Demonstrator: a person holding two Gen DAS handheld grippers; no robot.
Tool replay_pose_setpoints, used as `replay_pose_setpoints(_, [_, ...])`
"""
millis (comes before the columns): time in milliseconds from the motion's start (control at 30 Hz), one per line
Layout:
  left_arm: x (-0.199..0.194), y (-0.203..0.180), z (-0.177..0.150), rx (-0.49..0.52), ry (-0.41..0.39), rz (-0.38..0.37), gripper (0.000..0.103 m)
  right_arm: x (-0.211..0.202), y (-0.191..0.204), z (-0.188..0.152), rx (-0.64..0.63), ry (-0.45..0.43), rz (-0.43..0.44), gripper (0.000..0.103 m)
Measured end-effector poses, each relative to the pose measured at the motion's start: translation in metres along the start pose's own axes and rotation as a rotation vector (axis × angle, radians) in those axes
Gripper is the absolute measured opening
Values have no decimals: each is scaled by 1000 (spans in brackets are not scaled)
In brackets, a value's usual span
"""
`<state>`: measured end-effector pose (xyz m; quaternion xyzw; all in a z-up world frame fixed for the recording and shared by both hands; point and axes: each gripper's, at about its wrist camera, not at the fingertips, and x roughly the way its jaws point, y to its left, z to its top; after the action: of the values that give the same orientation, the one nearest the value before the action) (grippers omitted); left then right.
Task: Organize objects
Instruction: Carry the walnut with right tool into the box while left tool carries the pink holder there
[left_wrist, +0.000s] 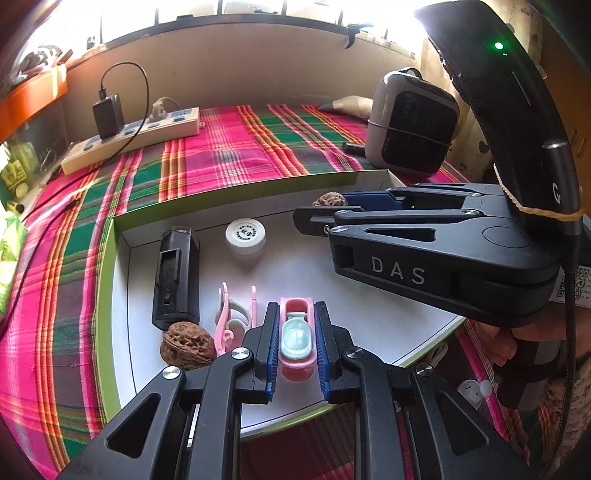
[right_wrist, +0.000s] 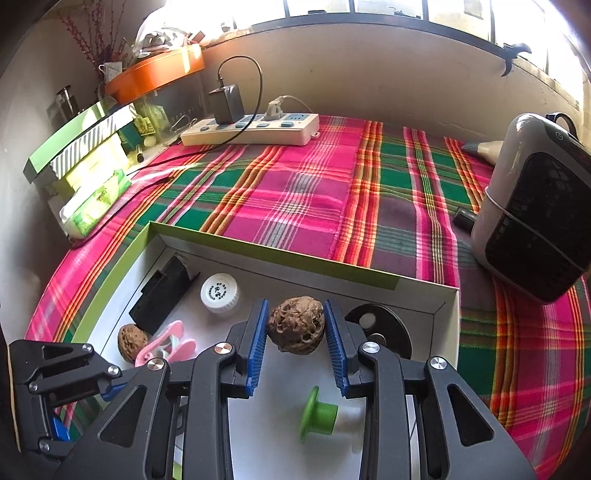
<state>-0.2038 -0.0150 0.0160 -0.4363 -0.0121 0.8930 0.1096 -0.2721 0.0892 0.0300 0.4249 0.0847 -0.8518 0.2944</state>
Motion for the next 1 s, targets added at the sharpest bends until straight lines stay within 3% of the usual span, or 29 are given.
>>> replay_pose_setpoints(1000, [4,0,0,-8,11,-6,16,10,1,0,-21,44,-38,33])
